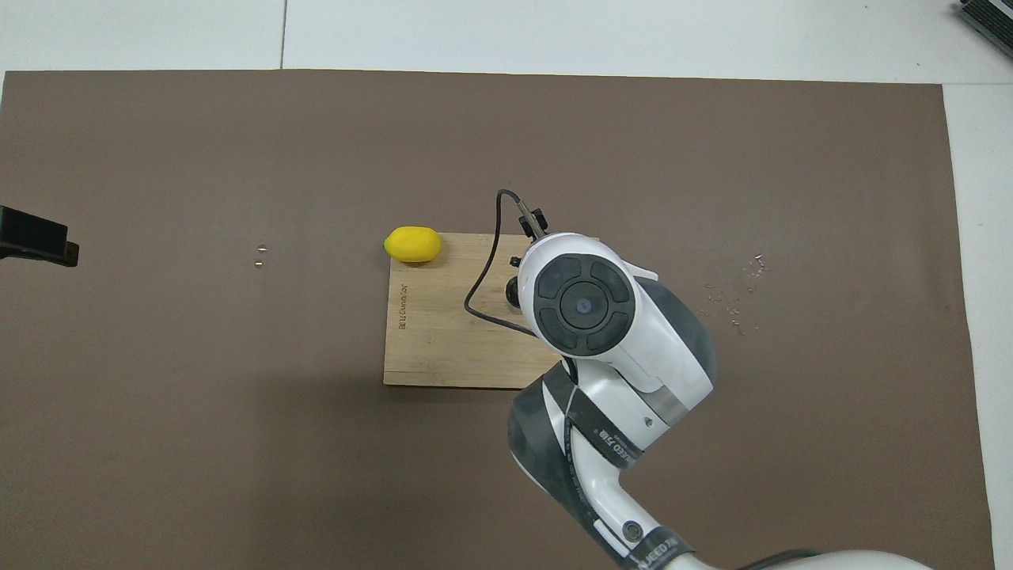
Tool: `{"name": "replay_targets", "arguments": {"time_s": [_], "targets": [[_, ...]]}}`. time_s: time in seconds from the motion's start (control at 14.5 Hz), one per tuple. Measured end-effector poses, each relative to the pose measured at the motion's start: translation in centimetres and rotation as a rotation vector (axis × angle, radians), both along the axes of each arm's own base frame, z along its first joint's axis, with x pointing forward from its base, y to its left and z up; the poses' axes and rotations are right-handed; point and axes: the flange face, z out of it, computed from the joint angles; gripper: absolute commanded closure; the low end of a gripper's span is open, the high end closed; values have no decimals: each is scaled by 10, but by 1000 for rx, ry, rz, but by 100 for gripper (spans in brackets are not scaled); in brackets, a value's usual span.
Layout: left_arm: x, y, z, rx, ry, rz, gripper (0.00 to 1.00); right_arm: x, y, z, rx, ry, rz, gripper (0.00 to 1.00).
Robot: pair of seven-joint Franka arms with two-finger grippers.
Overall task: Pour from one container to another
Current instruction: 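Tilt the glass cup with the right gripper above the dark cup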
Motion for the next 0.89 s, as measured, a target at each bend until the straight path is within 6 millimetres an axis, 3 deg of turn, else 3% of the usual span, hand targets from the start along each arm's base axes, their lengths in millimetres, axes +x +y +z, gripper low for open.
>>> {"name": "replay_targets", "arguments": {"time_s": [0.89], "targets": [[-3,2,1,0,4,5,0,-19,9,-8,-145,-67,112,100]]}}
